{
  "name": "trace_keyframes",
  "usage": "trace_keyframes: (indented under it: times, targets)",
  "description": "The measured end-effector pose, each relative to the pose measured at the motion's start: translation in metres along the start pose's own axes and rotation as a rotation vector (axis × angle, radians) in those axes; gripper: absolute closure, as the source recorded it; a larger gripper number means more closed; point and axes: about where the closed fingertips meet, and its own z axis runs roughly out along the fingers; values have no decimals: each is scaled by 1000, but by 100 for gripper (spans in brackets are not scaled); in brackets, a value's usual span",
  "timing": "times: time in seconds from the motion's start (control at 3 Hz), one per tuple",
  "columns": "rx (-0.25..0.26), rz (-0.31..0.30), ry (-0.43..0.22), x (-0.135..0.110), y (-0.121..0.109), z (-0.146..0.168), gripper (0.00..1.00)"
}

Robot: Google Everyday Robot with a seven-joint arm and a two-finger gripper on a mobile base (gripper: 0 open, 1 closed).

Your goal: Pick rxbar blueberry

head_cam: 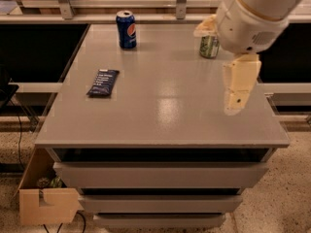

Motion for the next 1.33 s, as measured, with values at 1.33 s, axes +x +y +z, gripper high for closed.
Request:
trace_keyframes:
  times: [1.33]
  targets:
    - [-25,-548,17,-129,-65,90,0]
